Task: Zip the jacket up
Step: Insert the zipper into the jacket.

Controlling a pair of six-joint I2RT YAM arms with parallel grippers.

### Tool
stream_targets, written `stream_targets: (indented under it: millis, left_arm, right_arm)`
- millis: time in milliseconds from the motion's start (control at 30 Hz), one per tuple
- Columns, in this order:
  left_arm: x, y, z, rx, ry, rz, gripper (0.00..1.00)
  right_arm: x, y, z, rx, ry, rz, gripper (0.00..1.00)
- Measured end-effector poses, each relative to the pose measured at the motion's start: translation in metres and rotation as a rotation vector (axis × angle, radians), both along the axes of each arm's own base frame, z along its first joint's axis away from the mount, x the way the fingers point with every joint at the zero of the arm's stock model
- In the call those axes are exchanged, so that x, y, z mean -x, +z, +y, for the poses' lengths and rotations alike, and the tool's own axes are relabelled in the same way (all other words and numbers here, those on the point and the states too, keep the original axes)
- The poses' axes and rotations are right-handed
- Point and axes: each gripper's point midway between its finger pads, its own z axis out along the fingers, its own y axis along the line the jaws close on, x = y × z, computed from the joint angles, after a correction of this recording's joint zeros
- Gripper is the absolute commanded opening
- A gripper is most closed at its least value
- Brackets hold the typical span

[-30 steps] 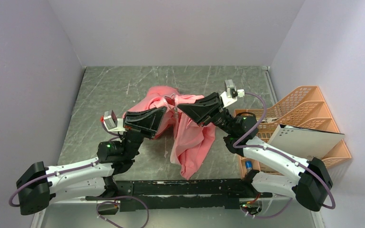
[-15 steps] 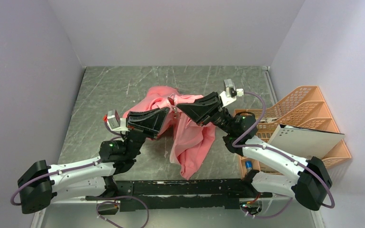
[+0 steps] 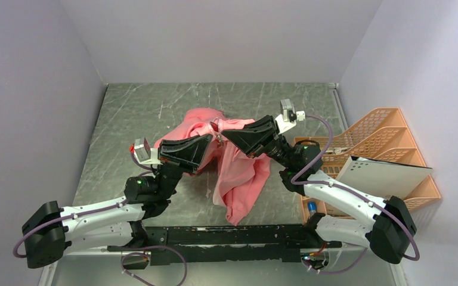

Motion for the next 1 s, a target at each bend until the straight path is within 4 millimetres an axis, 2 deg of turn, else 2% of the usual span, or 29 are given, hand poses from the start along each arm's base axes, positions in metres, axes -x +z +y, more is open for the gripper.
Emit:
stream_targets:
  millis: [1000]
  left_arm:
    - [0.0014,-0.0025,-0.0038,-0.028,0.001,-0.017,0.05]
  right_arm:
    - [-0.0018,-0.0013,0.0006,0.001,0.001,0.019,0.0]
